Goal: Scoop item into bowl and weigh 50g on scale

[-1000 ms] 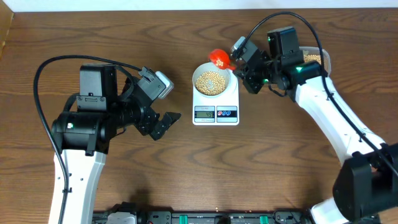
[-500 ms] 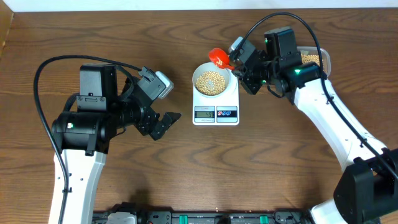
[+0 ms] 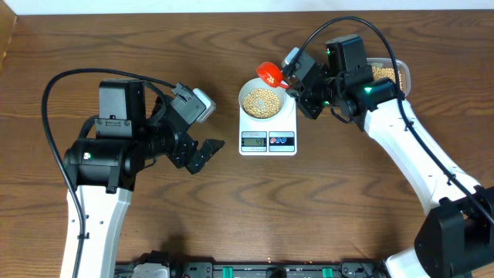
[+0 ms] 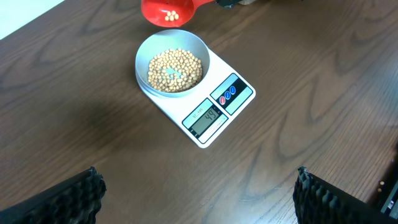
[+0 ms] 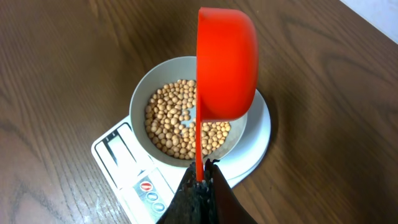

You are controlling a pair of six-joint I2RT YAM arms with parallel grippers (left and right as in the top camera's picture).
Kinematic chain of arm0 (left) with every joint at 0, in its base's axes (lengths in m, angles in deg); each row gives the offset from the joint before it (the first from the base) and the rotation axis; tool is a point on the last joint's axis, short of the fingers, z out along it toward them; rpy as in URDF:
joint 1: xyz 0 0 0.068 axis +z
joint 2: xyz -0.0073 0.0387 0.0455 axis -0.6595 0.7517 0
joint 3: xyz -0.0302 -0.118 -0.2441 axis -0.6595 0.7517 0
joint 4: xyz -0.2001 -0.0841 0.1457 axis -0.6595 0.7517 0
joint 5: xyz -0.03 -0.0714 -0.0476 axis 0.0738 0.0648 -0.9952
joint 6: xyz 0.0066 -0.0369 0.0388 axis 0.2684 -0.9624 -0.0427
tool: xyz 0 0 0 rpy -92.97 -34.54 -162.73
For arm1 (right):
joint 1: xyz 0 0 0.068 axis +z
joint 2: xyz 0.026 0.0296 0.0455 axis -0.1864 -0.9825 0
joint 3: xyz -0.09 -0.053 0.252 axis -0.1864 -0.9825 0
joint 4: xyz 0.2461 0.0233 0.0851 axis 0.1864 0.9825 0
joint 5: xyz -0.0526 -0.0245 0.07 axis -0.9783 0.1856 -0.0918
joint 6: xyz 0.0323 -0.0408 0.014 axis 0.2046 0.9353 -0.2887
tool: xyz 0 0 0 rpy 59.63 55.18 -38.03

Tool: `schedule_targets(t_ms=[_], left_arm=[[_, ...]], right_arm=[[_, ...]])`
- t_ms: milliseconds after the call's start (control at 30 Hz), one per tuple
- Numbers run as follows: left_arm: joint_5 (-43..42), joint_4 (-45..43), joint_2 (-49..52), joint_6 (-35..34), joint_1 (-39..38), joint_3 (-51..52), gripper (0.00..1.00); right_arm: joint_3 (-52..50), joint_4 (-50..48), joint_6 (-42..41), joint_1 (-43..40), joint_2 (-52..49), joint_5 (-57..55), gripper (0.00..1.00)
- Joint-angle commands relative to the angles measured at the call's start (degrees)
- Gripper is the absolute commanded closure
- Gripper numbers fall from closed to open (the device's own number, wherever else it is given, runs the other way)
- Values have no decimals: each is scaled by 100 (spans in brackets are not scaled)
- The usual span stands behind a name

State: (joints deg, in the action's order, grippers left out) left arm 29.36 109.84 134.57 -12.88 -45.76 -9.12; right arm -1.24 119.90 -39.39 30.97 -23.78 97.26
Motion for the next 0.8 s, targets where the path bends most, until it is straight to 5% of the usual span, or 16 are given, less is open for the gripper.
schedule_targets(t_ms=[0,767], left_arm=[[-116,7,-31,-26,35,-164,1],[-116,7,-31,-26,35,-164,1]], right_arm=[[15,4,55,55,142,232,99],[15,63,151,44,131,380,99]])
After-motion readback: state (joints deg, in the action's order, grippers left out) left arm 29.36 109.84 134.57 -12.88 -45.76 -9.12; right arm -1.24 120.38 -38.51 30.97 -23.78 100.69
